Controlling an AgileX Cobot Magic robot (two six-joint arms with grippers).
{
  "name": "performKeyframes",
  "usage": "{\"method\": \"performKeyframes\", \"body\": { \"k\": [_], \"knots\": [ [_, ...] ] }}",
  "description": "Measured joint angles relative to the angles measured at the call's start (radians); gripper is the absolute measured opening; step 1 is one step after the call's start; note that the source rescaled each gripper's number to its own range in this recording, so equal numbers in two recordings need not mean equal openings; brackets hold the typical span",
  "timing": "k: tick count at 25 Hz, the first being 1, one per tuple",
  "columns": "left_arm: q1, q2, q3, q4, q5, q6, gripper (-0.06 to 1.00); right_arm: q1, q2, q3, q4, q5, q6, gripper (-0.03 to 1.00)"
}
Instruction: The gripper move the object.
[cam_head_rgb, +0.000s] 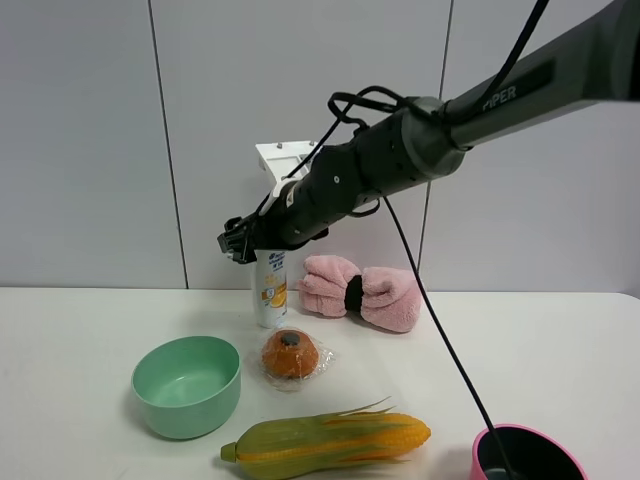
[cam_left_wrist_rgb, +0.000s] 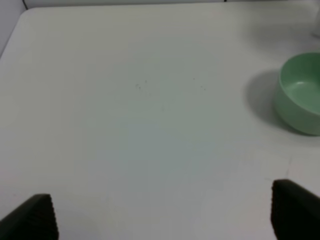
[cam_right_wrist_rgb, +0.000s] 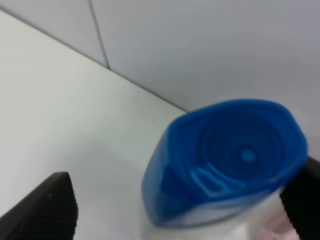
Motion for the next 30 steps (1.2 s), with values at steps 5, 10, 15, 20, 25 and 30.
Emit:
{"method": "performKeyframes", "body": {
  "k": [5, 10, 15, 20, 25, 30],
  "knots": [
    [0.0, 0.0, 0.0, 0.0, 0.0, 0.0, 1.0, 0.0, -0.092, 0.0, -0.018, 0.12, -0.017, 0.67],
    [0.0, 0.0, 0.0, 0.0, 0.0, 0.0, 1.0, 0.0, -0.242, 0.0, -0.048, 0.287, -0.03, 0.67],
    [0.0, 0.0, 0.0, 0.0, 0.0, 0.0, 1.0, 0.002, -0.442, 0.0, -0.105, 0.5, -0.08, 0.67],
    [0.0, 0.0, 0.0, 0.0, 0.0, 0.0, 1.0, -0.012, -0.644, 0.0, -0.109, 0.746, -0.097, 0.67],
    [0.0, 0.0, 0.0, 0.0, 0.0, 0.0, 1.0, -0.081, -0.764, 0.0, -0.16, 1.008, -0.057, 0.67],
    [0.0, 0.0, 0.0, 0.0, 0.0, 0.0, 1.0, -0.176, -0.967, 0.168, -0.175, 1.049, -0.023, 0.67]
  ]
}}
